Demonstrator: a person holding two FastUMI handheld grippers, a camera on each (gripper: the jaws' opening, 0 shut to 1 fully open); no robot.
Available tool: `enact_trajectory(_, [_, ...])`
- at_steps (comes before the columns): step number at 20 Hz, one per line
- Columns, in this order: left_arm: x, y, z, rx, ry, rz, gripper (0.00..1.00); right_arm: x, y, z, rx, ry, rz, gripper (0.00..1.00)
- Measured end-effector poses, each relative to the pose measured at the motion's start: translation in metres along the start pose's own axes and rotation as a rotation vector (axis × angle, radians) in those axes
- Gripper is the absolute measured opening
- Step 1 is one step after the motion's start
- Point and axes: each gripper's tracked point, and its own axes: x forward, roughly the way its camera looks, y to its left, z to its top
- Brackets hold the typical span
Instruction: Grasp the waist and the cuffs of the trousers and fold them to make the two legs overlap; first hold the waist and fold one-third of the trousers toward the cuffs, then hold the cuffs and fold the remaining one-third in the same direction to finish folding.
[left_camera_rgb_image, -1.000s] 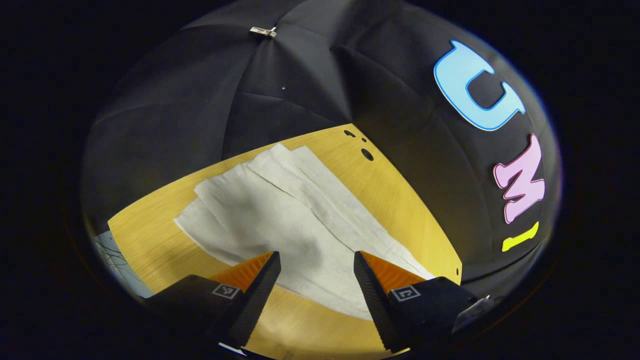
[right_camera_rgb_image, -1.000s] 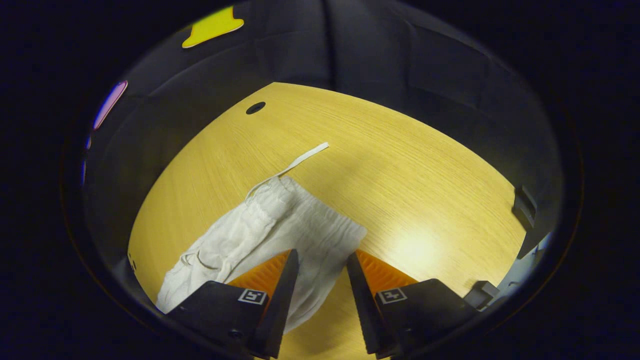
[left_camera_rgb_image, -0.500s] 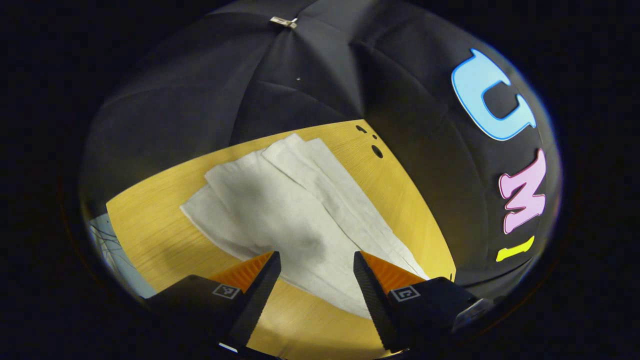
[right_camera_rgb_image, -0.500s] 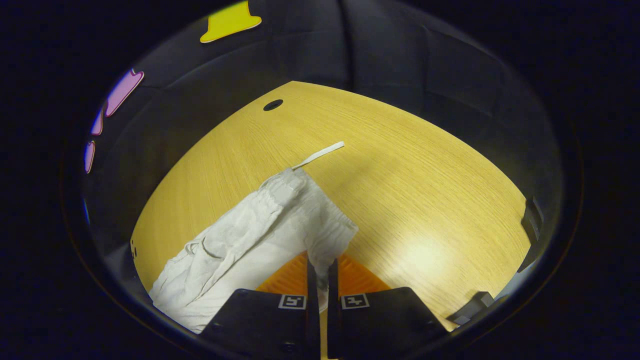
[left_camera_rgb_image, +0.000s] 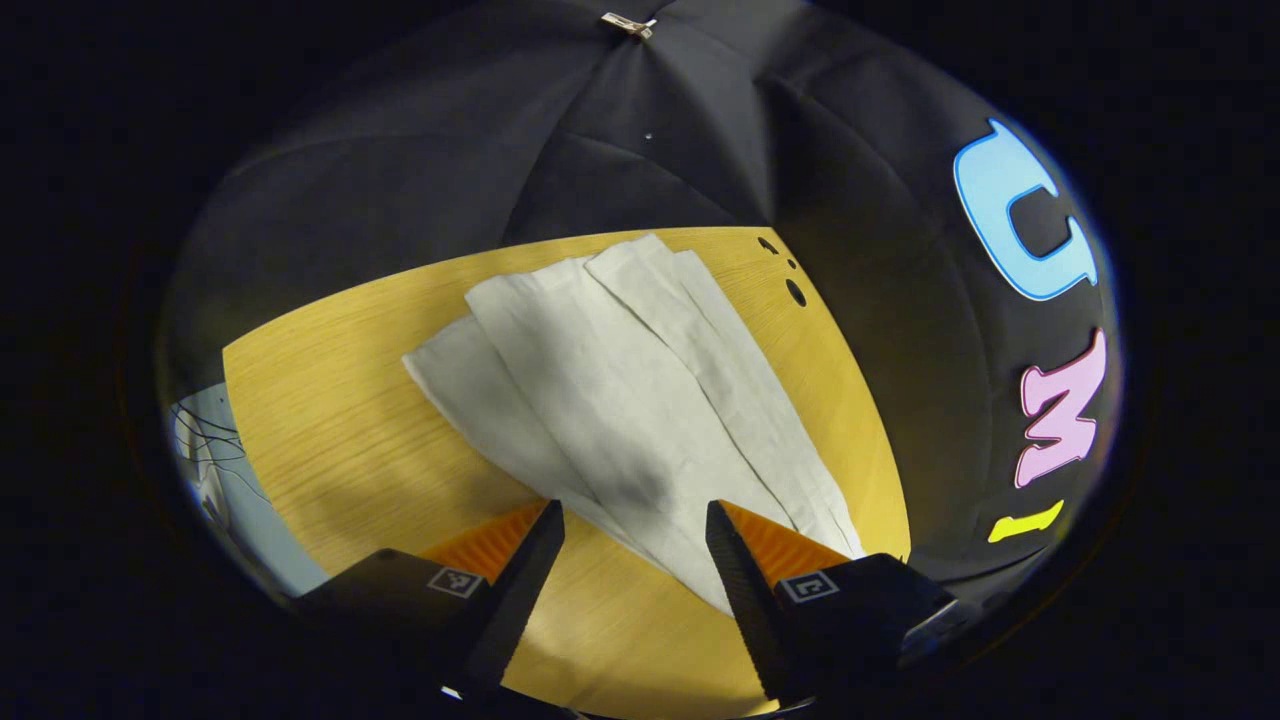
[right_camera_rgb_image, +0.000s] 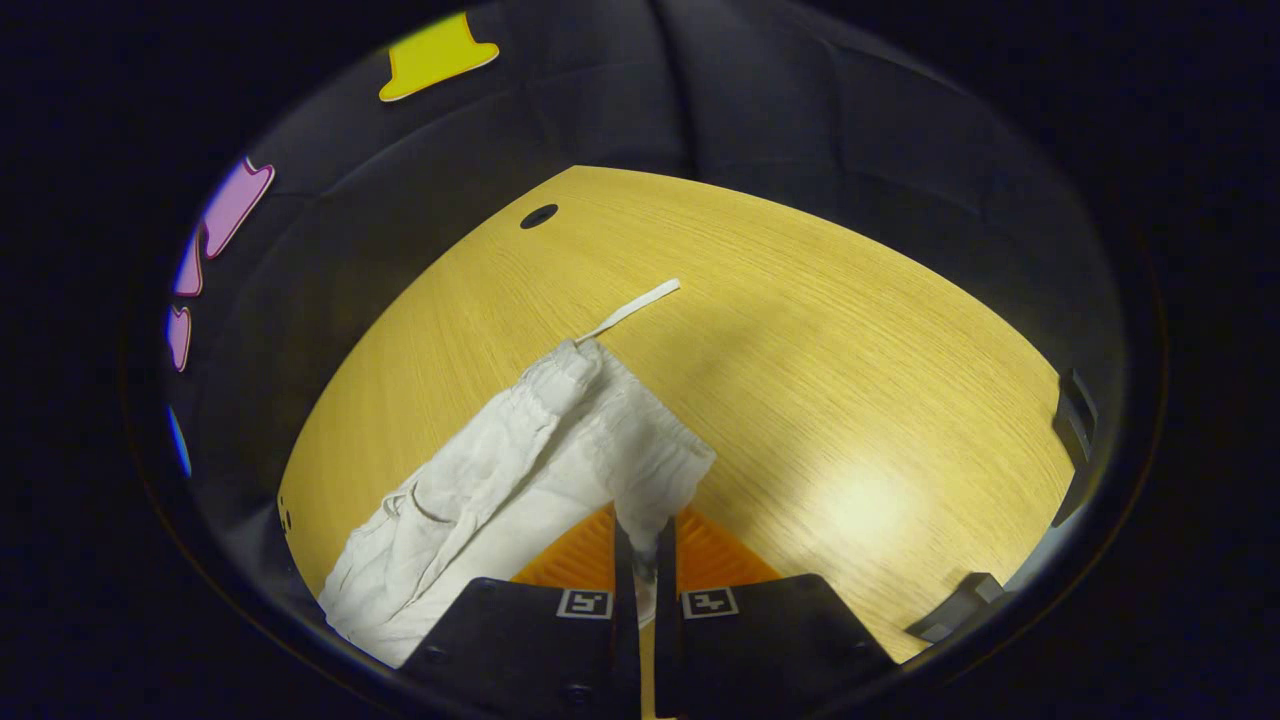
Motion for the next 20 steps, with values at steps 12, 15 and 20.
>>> enact_trajectory(12, [0.060, -0.023, 0.031, -0.110, 0.004, -0.004, 0.13, -0.003, 0.003, 0.003, 0.012, -0.005, 0.059, 0.10])
enact_trajectory(15, [0.057, -0.018, 0.023, -0.098, 0.004, -0.002, 0.08, -0.022, 0.011, 0.014, 0.024, -0.067, 0.150, 0.10])
enact_trajectory(20, [0.053, -0.030, -0.004, -0.040, 0.044, -0.021, 0.08, -0.047, 0.015, 0.035, 0.043, -0.176, 0.221, 0.11])
